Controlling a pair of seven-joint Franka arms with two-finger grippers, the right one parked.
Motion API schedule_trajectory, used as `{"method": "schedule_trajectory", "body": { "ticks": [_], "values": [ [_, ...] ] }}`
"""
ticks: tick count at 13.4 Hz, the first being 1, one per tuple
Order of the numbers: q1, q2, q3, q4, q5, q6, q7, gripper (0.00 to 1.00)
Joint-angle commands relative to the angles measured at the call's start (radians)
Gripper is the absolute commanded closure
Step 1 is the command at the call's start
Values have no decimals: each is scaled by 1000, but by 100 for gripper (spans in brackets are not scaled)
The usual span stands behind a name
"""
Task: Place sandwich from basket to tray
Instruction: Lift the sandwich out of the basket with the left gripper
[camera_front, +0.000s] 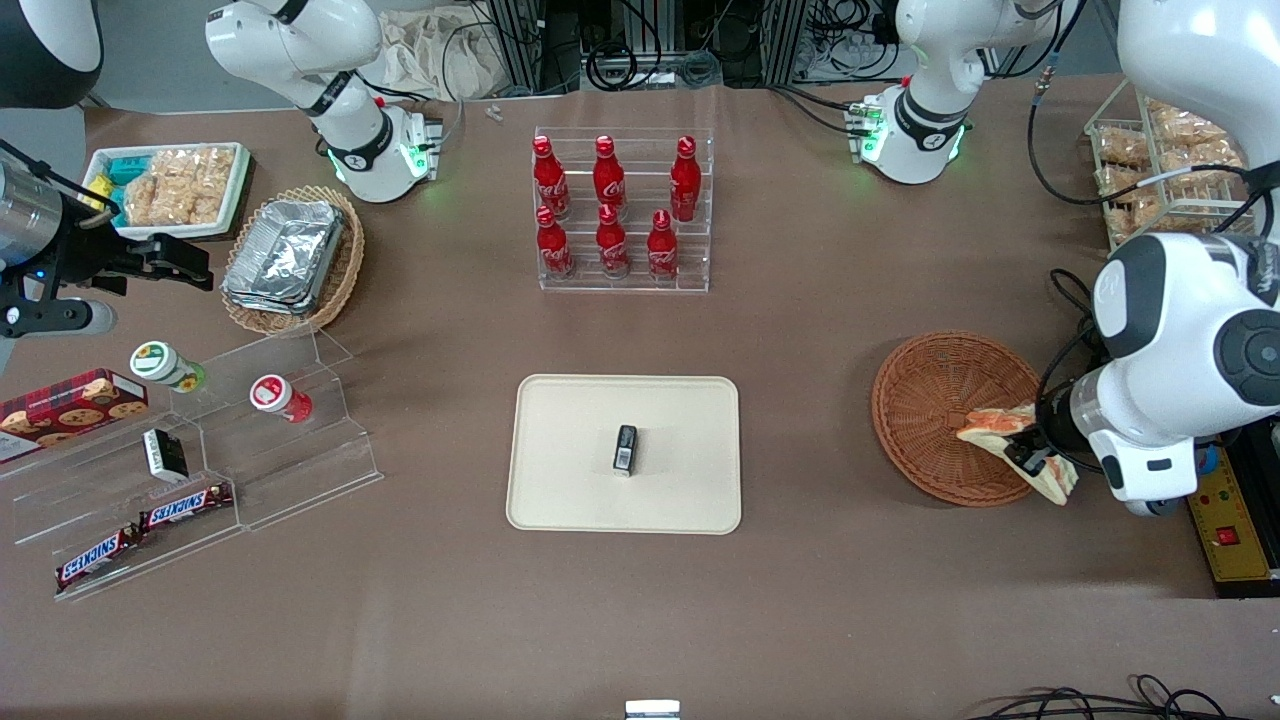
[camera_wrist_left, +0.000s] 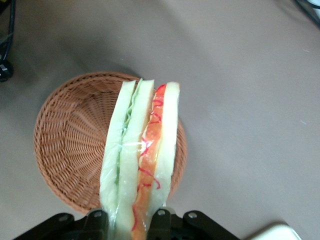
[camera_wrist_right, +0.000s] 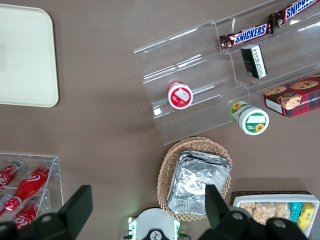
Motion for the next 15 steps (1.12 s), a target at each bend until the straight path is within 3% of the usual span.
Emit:
{"method": "schedule_trajectory", "body": {
  "ticks": [1, 3, 6, 9, 12, 15],
  "values": [
    [-4, 32, -70, 145, 0, -83, -4, 100],
    [-5, 61, -145, 208, 9, -74, 16, 100],
    [-7, 130, -259, 271, 12, -66, 212, 100],
    [-10, 176, -348, 271, 31, -43, 213, 100],
    [-118, 267, -362, 271, 158, 49, 161, 100],
    [-175, 333, -362, 277, 175, 90, 157, 100]
  ]
}}
